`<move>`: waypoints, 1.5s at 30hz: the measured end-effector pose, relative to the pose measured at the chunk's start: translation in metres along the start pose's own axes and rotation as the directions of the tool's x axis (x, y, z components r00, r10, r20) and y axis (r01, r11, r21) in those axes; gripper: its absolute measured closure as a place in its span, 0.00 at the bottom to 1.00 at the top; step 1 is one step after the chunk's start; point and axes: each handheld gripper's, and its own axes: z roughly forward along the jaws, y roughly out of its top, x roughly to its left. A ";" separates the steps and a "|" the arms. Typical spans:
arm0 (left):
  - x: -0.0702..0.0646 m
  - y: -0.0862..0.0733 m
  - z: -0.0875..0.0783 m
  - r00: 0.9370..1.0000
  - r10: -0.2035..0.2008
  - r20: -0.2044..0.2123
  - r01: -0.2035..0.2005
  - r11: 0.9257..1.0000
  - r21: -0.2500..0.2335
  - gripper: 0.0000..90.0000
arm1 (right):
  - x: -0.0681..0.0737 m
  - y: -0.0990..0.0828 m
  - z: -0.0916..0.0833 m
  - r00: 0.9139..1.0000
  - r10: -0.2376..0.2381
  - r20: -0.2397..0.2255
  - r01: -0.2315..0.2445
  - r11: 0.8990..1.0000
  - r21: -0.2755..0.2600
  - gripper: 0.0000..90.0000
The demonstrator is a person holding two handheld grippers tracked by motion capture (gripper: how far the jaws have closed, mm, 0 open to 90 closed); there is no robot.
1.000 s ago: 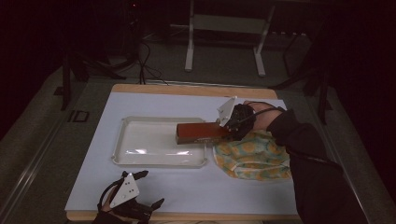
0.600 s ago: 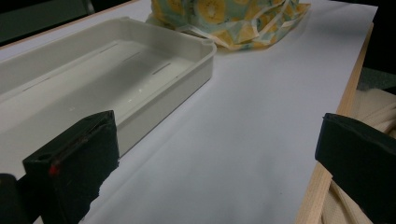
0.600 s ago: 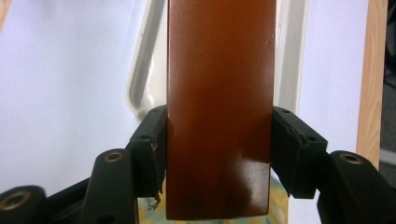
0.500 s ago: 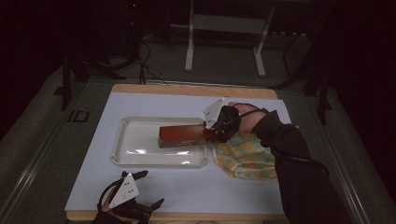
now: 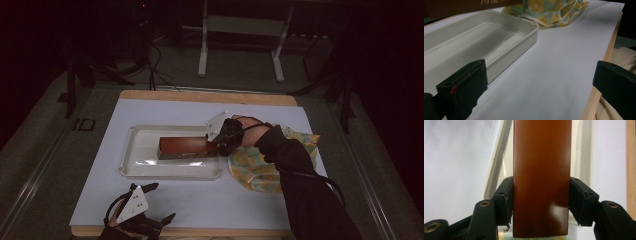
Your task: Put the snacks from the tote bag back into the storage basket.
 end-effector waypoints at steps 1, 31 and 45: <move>0.000 0.000 0.000 1.000 0.000 0.000 0.000 1.000 0.000 0.00 | 0.000 0.000 0.004 1.000 0.000 -0.002 0.000 1.000 -0.001 0.48; -0.001 0.000 0.000 1.000 -0.002 0.011 0.002 1.000 -0.002 0.00 | -0.006 -0.018 0.063 0.998 0.065 -0.013 -0.064 0.994 0.094 0.48; -0.001 0.000 0.000 1.000 -0.005 0.018 0.005 1.000 0.001 0.00 | -0.006 -0.018 0.074 0.996 0.084 -0.012 -0.081 0.989 0.122 0.46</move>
